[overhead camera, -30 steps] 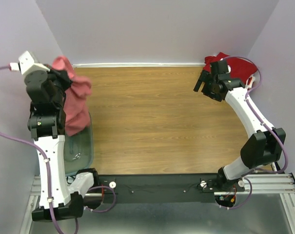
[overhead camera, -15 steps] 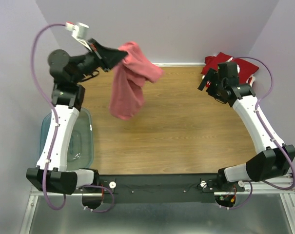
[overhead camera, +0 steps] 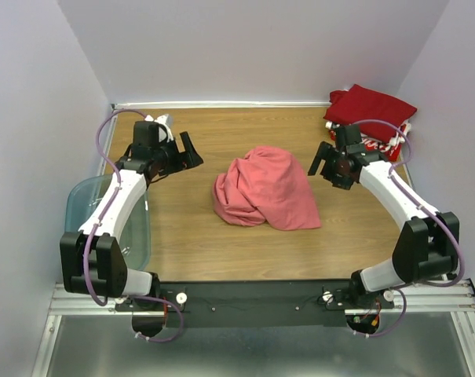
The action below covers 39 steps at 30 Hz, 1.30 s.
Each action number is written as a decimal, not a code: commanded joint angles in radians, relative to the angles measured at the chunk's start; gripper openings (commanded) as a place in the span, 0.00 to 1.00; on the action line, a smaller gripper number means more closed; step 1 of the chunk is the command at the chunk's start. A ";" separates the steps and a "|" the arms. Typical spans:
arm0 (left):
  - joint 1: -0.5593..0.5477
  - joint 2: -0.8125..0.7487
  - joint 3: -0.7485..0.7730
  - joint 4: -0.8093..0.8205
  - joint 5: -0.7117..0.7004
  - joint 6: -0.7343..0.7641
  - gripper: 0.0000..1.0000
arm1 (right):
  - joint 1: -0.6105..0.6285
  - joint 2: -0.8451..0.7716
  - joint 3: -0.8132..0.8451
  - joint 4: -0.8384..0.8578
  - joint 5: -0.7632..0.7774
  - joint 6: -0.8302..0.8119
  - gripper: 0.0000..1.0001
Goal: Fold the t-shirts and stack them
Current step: Move the tshirt to the center of the board, then flatten the tshirt out
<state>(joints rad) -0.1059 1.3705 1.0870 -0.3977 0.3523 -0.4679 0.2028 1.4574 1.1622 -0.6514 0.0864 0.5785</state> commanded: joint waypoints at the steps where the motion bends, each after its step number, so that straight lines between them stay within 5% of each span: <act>1: -0.064 -0.017 0.005 -0.078 -0.114 0.120 0.98 | 0.000 0.015 -0.068 0.053 -0.080 0.018 0.94; 18: -0.366 0.001 -0.156 -0.130 -0.131 0.003 0.94 | 0.001 -0.143 -0.390 0.032 -0.175 0.090 0.84; 28: -0.410 0.012 -0.254 -0.059 -0.093 -0.026 0.91 | 0.001 -0.183 -0.473 0.029 -0.148 0.112 0.67; 39: -0.425 0.157 -0.181 -0.035 -0.127 -0.035 0.87 | 0.003 -0.135 -0.481 0.068 -0.103 0.107 0.56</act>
<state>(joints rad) -0.5137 1.4952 0.8627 -0.4633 0.2401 -0.4858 0.2028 1.2964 0.6979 -0.6109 -0.0444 0.6804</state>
